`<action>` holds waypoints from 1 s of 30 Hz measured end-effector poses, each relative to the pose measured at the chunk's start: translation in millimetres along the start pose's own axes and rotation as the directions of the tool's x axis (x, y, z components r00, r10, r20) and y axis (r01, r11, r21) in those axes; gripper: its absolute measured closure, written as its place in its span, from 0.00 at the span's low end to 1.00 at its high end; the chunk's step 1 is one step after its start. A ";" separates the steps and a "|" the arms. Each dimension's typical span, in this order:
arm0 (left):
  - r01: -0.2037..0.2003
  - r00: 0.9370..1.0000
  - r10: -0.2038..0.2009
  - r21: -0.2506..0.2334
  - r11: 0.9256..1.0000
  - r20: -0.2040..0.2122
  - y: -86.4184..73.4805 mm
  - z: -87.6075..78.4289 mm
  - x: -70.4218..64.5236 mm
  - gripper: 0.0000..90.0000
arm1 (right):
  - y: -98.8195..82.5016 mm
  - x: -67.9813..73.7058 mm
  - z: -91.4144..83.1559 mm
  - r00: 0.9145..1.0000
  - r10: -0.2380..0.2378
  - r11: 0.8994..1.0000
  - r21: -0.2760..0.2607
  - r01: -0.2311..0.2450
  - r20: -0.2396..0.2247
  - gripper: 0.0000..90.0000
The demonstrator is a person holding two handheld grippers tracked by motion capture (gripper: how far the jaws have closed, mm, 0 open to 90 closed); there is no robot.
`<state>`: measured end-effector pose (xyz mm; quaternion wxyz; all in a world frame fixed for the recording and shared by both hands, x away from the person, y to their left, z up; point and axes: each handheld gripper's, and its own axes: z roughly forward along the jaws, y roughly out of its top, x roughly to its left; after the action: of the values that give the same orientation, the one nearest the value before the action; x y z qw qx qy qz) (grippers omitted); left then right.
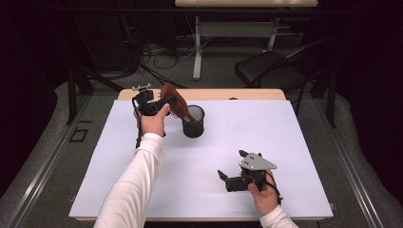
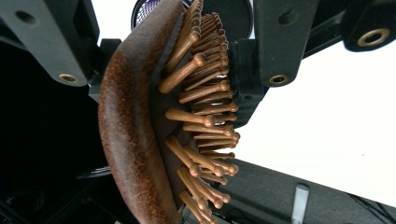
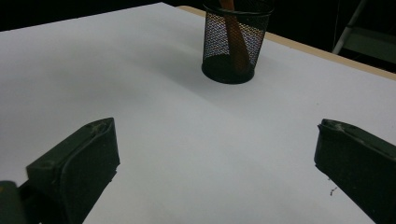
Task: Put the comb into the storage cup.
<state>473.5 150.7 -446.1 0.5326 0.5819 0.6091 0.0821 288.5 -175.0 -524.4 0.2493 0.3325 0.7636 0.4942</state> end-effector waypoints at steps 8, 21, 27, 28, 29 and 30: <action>-0.004 1.000 0.004 -0.010 1.000 0.006 -1.6 1.0 0.8 0.55 | -0.1 0.0 0.3 1.000 -0.001 1.000 0.001 0.001 0.000 0.00; -0.008 1.000 0.008 -0.027 1.000 0.021 -4.6 0.7 4.6 0.55 | -0.3 0.3 0.6 1.000 0.002 1.000 0.002 -0.002 -0.003 0.00; 0.019 0.999 -0.018 -0.023 1.000 0.027 -5.1 -0.3 11.8 0.54 | -0.4 0.5 1.0 1.000 -0.001 1.000 0.002 0.001 -0.004 0.00; 0.023 0.999 -0.022 -0.024 0.999 0.029 -5.2 -0.4 12.5 0.54 | -0.5 0.5 1.1 1.000 -0.001 1.000 0.002 0.001 -0.005 0.00; 0.022 0.999 -0.021 -0.024 0.999 0.031 -5.5 -0.5 13.3 0.54 | -0.5 0.6 1.1 1.000 -0.001 1.000 0.003 0.001 -0.005 0.00; 0.020 0.999 -0.019 -0.025 0.999 0.034 -5.6 -0.4 13.7 0.54 | -0.5 0.7 1.1 1.000 -0.001 1.000 0.004 0.001 -0.006 0.00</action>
<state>473.0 160.1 -457.6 0.5510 0.5703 0.6046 0.0747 288.6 -173.9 -525.3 0.2462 0.3313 0.7656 0.4935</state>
